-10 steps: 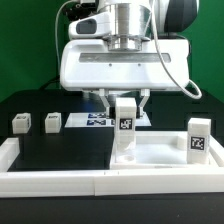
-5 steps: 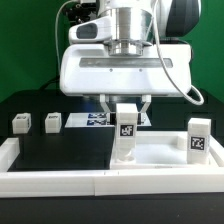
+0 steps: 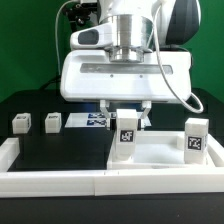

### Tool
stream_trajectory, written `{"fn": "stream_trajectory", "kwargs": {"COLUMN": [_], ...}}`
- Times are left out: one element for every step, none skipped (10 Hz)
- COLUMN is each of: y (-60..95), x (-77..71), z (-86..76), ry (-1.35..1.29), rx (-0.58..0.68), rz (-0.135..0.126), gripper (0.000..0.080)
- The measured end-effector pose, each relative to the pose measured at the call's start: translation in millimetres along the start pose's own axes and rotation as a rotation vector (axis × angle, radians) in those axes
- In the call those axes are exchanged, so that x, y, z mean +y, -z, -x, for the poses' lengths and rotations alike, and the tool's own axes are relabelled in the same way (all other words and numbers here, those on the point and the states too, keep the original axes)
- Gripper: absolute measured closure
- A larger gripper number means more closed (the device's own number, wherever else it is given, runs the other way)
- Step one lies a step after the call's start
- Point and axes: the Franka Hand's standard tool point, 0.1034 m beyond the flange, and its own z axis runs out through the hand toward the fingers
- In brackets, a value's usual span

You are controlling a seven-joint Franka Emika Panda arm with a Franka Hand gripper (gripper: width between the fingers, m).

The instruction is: Assemble square table

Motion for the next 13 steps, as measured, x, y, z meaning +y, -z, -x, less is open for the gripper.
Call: {"fn": "stream_trajectory", "kwargs": {"y": [-1.8, -2.6, -2.7, -3.2, -3.5, -3.5, -3.6, -3.6, -3.6, -3.6, -3.6, -3.6, -3.6], "x": [0.9, 1.0, -0.2, 0.6, 1.8, 1.5, 1.5, 1.5, 1.5, 1.5, 1.5, 1.5, 1.5], "z": [0.6, 1.8, 5.2, 8.0, 11.5, 10.7, 10.6, 10.6, 10.6, 10.6, 10.6, 10.6, 10.6], "ry": [0.005, 0.009, 0.014, 0.015, 0.016, 0.016, 0.016, 0.016, 0.016, 0.016, 0.016, 0.016, 0.016], "rx": [0.018, 0.048, 0.076, 0.090, 0.094, 0.093, 0.093, 0.093, 0.093, 0.093, 0.093, 0.093, 0.093], "rz": [0.006, 0.014, 0.020, 0.025, 0.029, 0.028, 0.028, 0.028, 0.028, 0.028, 0.028, 0.028, 0.028], "gripper": [0.0509, 0.0509, 0.0509, 0.0509, 0.0509, 0.0509, 0.0509, 0.0509, 0.0327, 0.0212, 0.0212, 0.0163, 0.0154]}}
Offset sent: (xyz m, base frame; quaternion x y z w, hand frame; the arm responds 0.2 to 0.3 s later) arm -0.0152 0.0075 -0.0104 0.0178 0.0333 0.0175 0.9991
